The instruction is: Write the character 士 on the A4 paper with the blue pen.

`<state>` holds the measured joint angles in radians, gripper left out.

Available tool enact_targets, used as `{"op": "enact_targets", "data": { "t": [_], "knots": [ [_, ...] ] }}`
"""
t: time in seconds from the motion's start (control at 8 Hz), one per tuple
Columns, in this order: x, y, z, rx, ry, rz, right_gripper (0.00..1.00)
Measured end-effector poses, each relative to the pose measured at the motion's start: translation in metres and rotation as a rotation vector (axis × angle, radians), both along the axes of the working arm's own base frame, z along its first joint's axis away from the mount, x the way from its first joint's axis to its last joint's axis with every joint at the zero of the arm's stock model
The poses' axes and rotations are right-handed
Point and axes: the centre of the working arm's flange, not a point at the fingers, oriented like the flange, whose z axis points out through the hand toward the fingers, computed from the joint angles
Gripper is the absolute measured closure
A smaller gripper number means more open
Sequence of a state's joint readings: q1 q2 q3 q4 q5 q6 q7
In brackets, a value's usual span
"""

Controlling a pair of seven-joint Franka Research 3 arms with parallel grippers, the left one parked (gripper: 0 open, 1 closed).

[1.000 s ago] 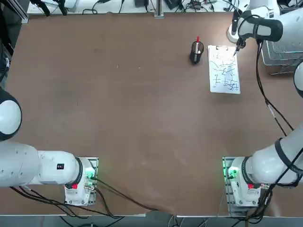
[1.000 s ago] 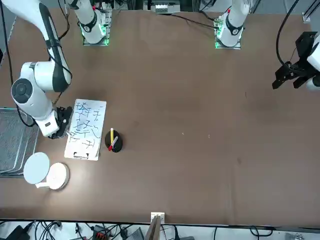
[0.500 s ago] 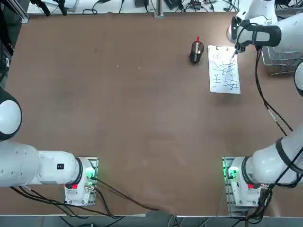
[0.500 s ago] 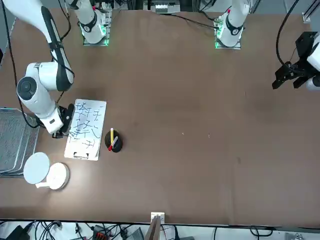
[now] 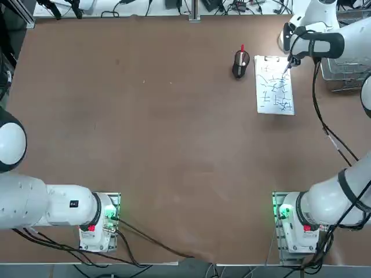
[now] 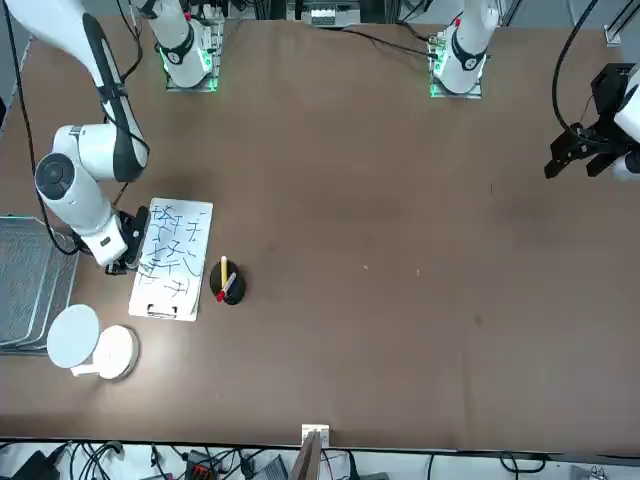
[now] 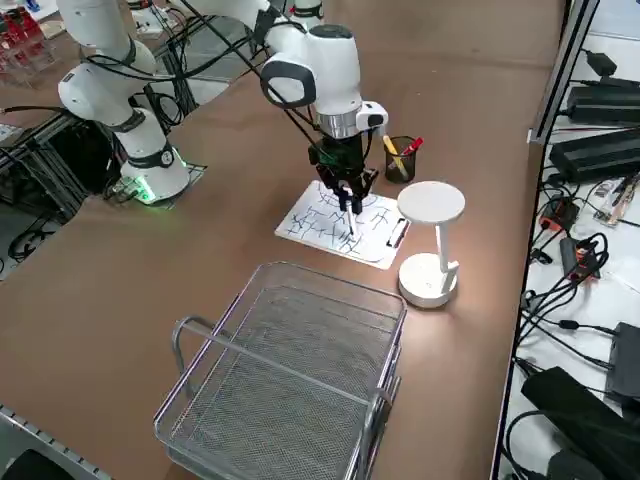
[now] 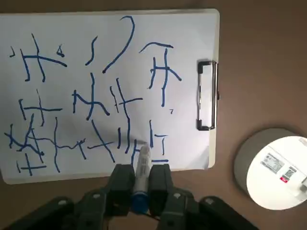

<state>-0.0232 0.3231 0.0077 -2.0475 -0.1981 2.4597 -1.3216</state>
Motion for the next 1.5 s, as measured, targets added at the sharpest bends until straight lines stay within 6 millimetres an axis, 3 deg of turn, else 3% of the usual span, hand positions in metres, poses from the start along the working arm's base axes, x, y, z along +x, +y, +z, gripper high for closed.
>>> {"op": "enact_targets", "data": {
  "t": [0.62,1.5],
  "knots": [
    [-0.005,0.001,-0.002,0.001,0.005,0.001,0.79],
    [-0.029,0.004,-0.003,0.008,-0.003,0.011,0.79]
  ]
}}
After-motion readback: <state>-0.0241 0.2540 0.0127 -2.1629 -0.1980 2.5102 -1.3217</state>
